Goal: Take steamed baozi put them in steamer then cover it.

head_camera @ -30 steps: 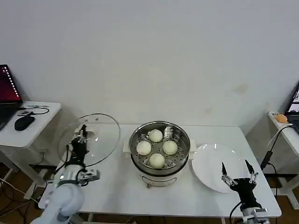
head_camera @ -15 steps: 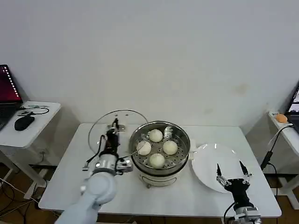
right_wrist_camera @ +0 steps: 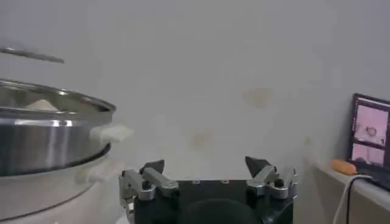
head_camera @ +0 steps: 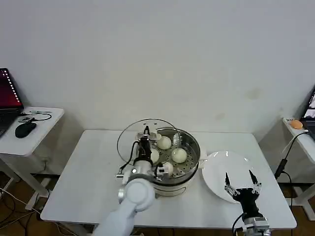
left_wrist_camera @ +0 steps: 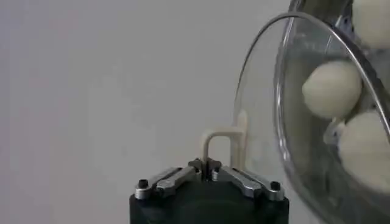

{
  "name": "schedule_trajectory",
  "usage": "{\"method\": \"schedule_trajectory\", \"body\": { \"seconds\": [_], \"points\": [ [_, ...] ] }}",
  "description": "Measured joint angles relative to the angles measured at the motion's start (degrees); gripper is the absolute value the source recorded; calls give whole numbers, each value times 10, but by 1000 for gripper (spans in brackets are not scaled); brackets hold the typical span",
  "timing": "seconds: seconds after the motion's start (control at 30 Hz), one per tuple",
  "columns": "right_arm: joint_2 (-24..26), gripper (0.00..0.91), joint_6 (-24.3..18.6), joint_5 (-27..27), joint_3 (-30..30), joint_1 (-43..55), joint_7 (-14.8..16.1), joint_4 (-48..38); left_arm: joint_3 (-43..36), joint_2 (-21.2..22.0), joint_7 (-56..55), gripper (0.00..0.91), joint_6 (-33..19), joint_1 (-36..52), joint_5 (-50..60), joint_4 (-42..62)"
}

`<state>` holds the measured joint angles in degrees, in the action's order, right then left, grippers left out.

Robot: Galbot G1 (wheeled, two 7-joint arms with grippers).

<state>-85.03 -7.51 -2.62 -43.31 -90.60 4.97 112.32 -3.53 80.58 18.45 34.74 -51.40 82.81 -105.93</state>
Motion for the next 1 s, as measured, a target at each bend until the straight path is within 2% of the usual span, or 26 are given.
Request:
{"method": "schedule_trajectory", "body": {
  "seconds": [0.4, 1.0],
  "points": [
    [-7, 907, 0, -9, 11, 1, -1, -4, -22, 70, 6, 0, 1, -9, 64, 39],
    [-12, 907, -4, -13, 25, 1, -2, -11, -43, 104, -7, 0, 2, -24, 97, 72]
  ]
}}
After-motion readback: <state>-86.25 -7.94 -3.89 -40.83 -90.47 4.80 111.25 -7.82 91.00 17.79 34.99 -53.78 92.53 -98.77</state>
